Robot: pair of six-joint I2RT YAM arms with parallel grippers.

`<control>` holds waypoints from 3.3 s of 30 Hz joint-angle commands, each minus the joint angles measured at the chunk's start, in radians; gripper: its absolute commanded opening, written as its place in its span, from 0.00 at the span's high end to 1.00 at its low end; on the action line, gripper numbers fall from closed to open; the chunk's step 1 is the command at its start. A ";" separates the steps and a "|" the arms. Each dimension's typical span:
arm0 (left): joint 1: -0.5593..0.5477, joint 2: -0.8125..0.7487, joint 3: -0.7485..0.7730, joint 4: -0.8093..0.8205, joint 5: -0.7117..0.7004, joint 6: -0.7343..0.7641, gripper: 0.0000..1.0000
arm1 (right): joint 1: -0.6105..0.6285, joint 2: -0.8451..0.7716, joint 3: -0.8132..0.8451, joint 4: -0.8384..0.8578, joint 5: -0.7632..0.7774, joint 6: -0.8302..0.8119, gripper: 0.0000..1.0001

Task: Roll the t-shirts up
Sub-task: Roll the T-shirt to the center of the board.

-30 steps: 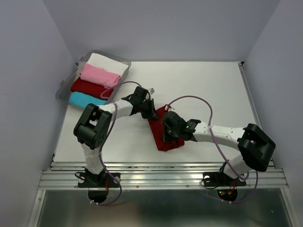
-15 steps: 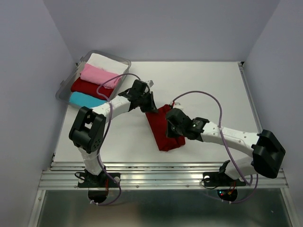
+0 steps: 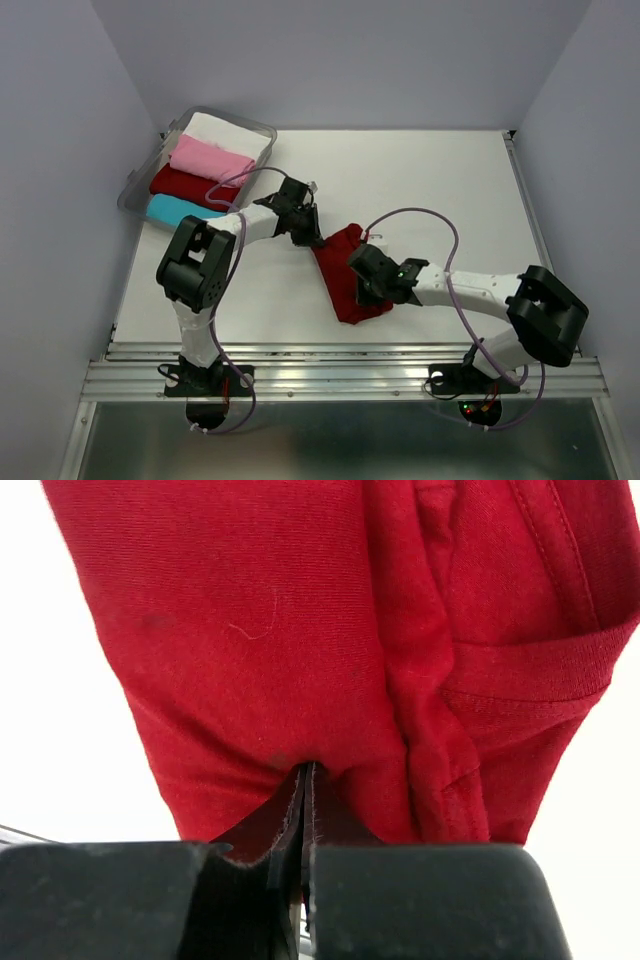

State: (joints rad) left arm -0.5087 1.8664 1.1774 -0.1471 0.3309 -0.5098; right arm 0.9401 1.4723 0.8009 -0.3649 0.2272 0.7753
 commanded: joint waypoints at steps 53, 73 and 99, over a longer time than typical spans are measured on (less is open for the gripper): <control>0.239 -0.555 -0.329 -0.043 0.020 -0.006 0.47 | 0.174 0.224 0.307 0.115 0.003 -0.162 0.99; 0.208 -0.566 -0.355 0.000 0.096 0.010 0.88 | -0.156 0.083 -0.057 0.681 -0.736 0.136 0.99; 0.033 -0.414 -0.242 0.032 0.059 0.001 1.00 | -0.405 0.103 -0.258 0.975 -1.074 0.297 0.99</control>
State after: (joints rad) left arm -0.4591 1.4353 0.8848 -0.1379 0.3920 -0.5175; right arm 0.5606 1.5818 0.5587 0.5106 -0.7673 1.0447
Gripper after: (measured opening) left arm 0.022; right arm 0.122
